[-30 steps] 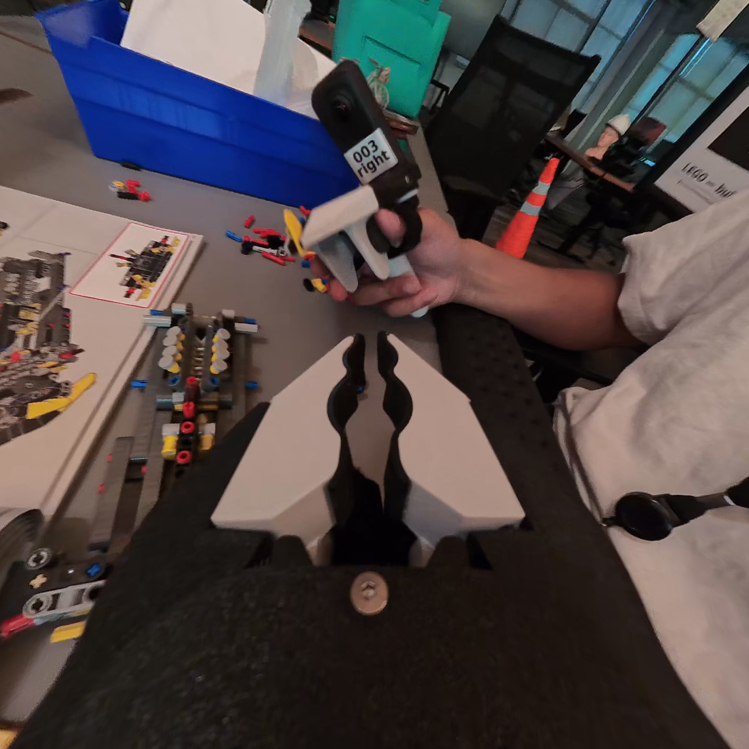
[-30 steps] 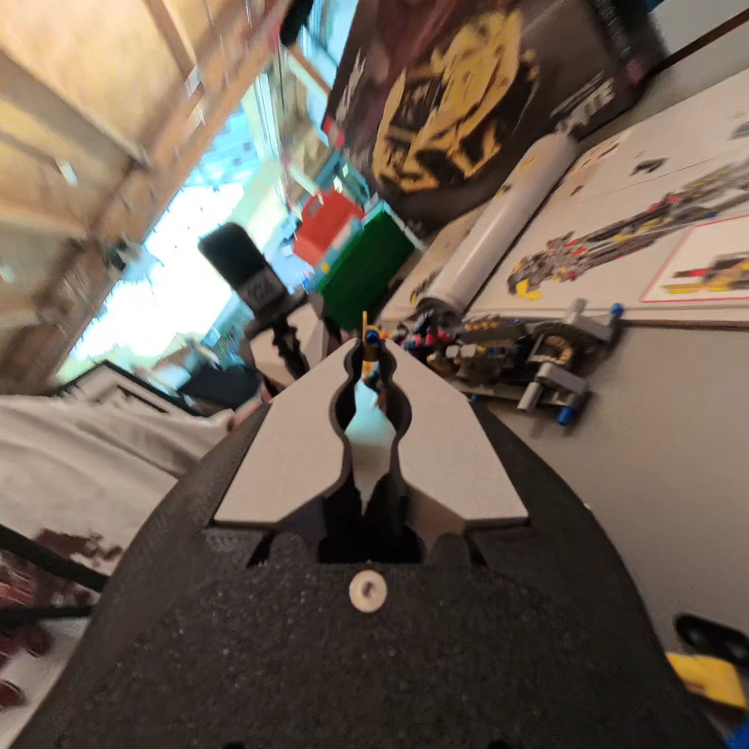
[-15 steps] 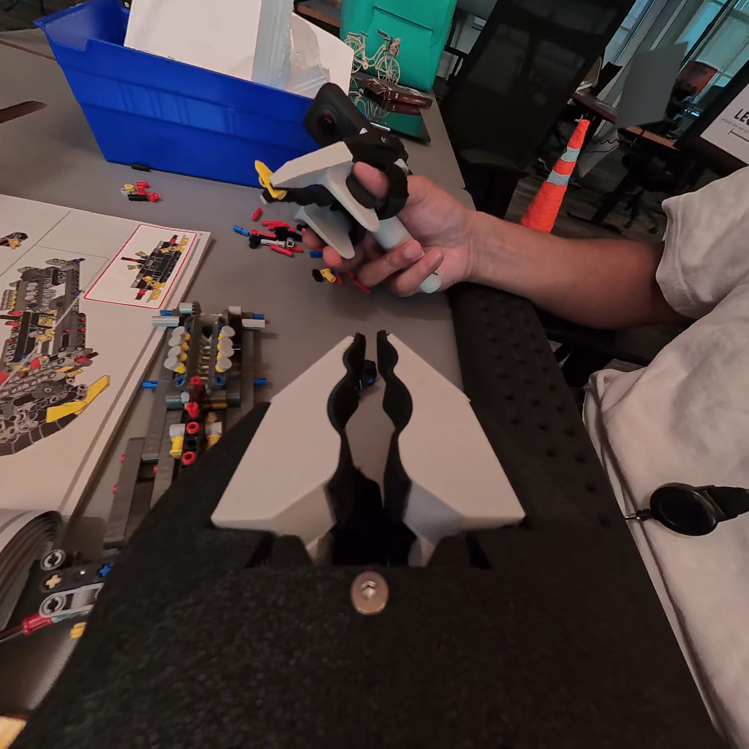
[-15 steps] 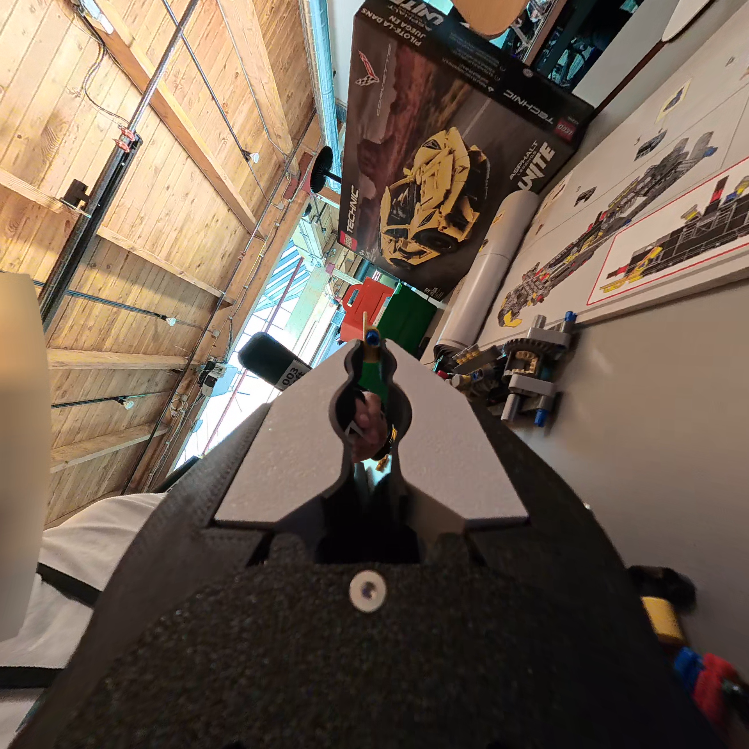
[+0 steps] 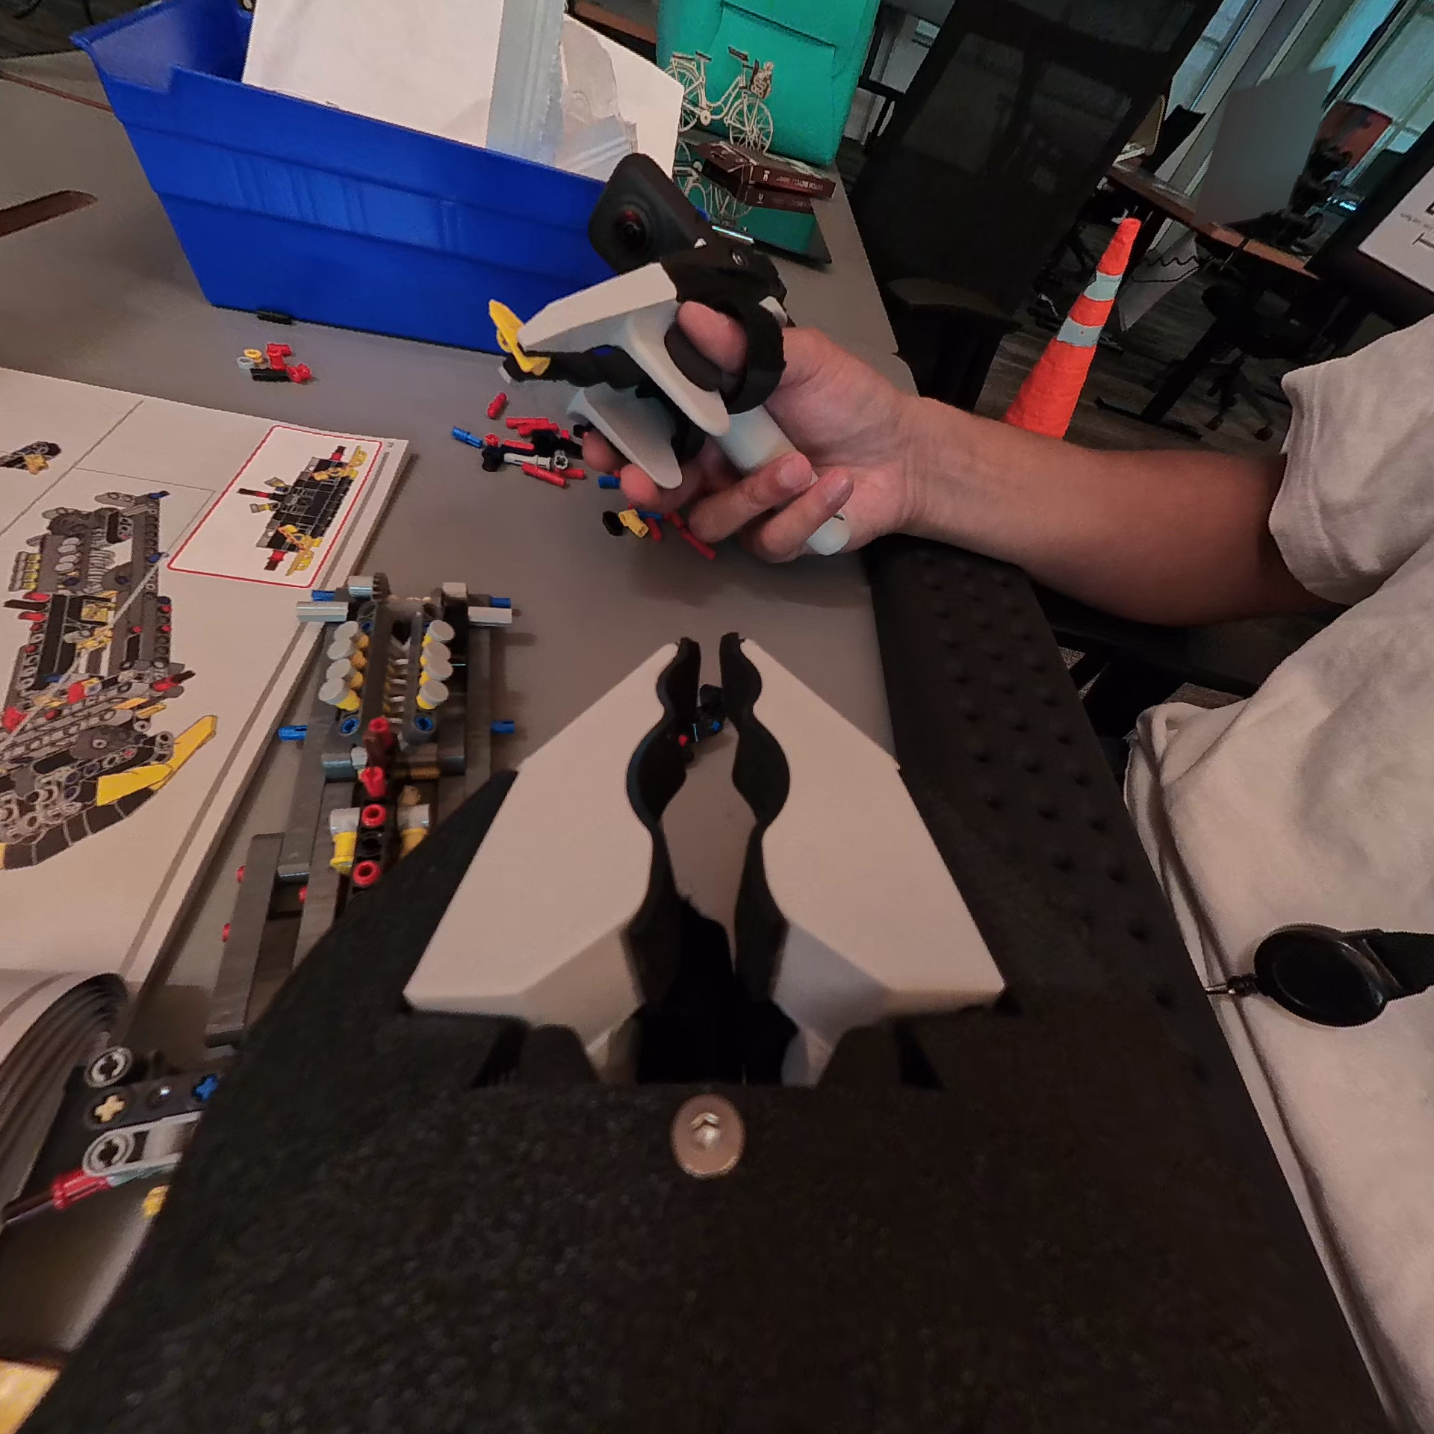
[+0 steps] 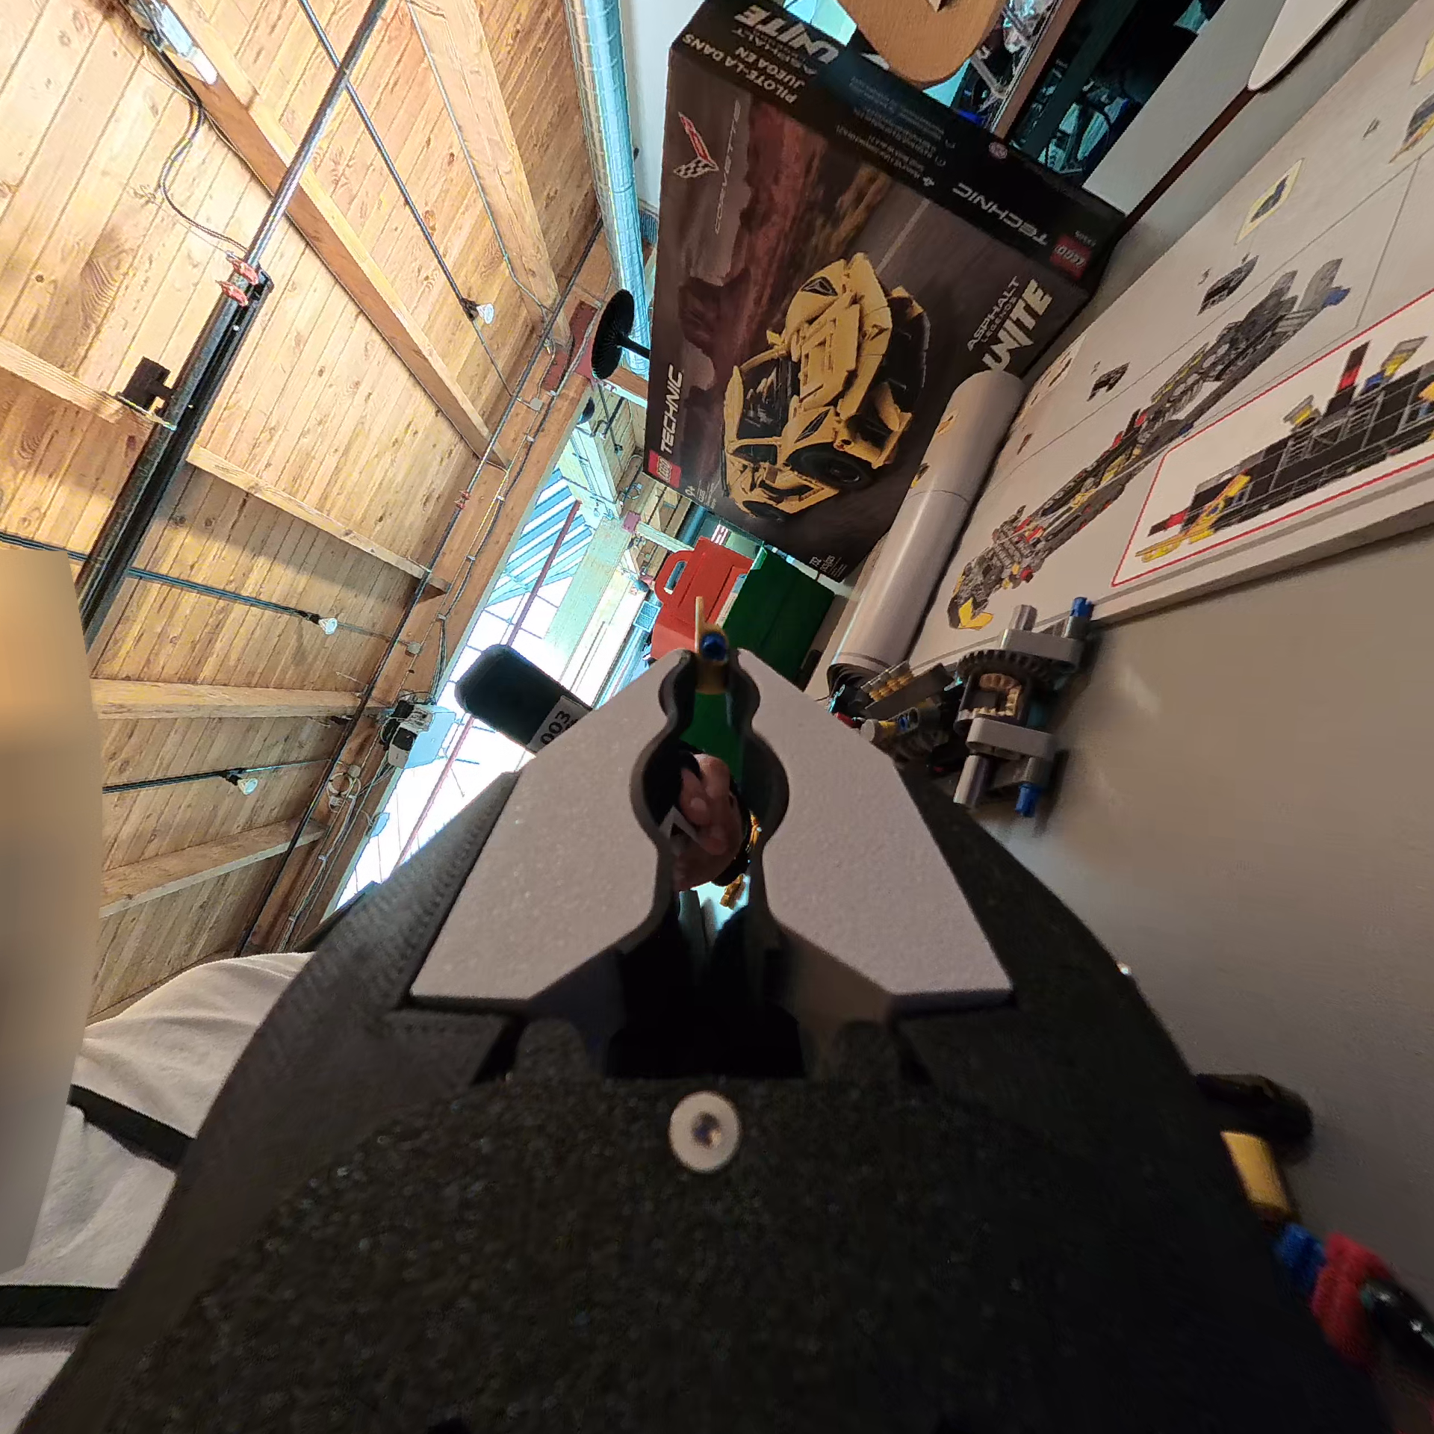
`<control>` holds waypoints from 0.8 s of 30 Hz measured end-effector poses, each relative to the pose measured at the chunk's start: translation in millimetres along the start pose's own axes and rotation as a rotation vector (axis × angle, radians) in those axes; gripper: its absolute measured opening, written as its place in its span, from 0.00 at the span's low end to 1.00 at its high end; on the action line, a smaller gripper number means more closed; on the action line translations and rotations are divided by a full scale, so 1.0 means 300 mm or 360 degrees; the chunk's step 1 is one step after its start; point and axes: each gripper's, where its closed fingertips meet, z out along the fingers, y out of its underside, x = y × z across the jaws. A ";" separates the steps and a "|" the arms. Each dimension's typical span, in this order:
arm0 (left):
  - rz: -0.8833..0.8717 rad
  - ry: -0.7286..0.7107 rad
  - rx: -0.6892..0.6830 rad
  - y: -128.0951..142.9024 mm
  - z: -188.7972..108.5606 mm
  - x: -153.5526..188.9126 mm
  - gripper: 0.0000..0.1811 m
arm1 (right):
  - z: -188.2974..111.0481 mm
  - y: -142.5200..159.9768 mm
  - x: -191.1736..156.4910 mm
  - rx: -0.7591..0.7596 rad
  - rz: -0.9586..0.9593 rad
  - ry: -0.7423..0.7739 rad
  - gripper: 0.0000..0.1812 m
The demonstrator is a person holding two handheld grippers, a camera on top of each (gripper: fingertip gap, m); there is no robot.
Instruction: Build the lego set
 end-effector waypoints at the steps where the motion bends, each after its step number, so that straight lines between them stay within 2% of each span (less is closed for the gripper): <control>1: -0.0001 0.0003 -0.0002 0.001 0.000 0.001 0.02 | 0.000 0.001 0.000 -0.0001 0.0001 0.0001 0.02; 8: 0.0046 -0.0045 -0.0008 0.000 -0.001 -0.009 0.02 | 0.012 0.027 -0.019 -0.0079 0.0016 -0.0050 0.02; 10: 0.0179 -0.0142 -0.0028 0.000 -0.005 -0.028 0.03 | 0.035 0.104 -0.070 -0.0305 0.0072 -0.0181 0.03; 12: 0.0354 -0.0226 -0.0013 -0.010 -0.011 -0.032 0.03 | 0.056 0.224 -0.131 -0.0621 0.0115 -0.0324 0.03; 14: 0.0387 -0.0200 0.0064 -0.030 -0.014 -0.007 0.03 | 0.061 0.355 -0.143 -0.0937 0.0002 -0.0316 0.03; 17: 0.0185 0.0005 0.0144 -0.054 -0.018 0.046 0.03 | 0.057 0.454 -0.137 -0.1140 -0.0218 -0.0274 0.03; 21: -0.0082 0.0294 0.0106 -0.043 -0.024 0.096 0.05 | 0.058 0.453 -0.127 -0.1134 -0.0249 -0.0248 0.03; 24: -0.0211 0.0325 0.0056 -0.021 -0.012 0.087 0.06 | 0.056 0.472 -0.134 -0.1173 -0.0306 -0.0262 0.03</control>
